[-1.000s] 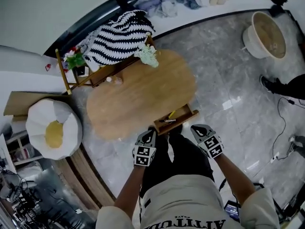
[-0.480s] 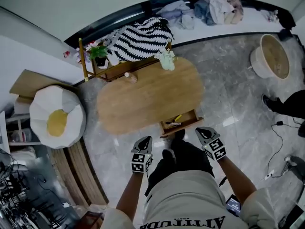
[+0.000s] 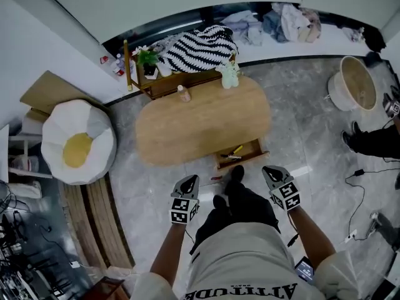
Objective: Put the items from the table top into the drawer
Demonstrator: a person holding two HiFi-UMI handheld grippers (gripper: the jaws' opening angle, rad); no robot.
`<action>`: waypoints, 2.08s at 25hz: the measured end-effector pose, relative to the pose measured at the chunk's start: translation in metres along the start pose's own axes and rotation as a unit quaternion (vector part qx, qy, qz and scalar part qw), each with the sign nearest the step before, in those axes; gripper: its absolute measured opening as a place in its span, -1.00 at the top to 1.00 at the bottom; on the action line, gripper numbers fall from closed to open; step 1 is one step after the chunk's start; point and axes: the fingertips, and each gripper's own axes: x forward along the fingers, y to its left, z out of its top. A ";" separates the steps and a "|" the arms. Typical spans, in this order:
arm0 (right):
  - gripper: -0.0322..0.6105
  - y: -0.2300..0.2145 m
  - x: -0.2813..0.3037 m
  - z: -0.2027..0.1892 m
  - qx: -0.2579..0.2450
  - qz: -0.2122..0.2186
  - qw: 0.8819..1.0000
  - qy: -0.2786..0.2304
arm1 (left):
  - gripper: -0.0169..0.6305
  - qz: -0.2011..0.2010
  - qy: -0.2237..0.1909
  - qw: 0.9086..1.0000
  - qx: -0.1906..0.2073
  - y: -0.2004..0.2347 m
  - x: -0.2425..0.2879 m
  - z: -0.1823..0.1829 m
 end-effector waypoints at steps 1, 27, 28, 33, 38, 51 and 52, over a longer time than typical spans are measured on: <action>0.84 0.006 -0.005 0.001 -0.003 -0.004 1.000 -0.004 | 0.89 -0.001 -0.005 1.000 0.003 -0.001 -0.007 0.000; 0.84 0.029 -0.164 0.021 -0.035 -0.092 0.991 -0.086 | 0.89 0.004 -0.085 0.996 0.030 -0.057 -0.132 0.038; 0.84 0.023 -0.167 0.022 -0.034 -0.093 0.991 -0.088 | 0.88 0.006 -0.089 0.996 0.030 -0.059 -0.132 0.041; 0.84 0.001 -0.178 0.029 -0.039 -0.089 0.990 -0.099 | 0.88 0.023 -0.104 0.994 0.025 -0.066 -0.130 0.059; 0.84 -0.015 -0.181 0.028 -0.047 -0.082 0.990 -0.101 | 0.88 0.036 -0.112 0.993 0.026 -0.076 -0.126 0.069; 0.84 -0.039 -0.181 0.042 -0.053 -0.068 0.990 -0.114 | 0.88 0.051 -0.114 0.992 0.022 -0.089 -0.114 0.081; 0.84 -0.040 -0.181 0.044 -0.053 -0.067 0.990 -0.115 | 0.88 0.052 -0.114 0.992 0.022 -0.089 -0.113 0.083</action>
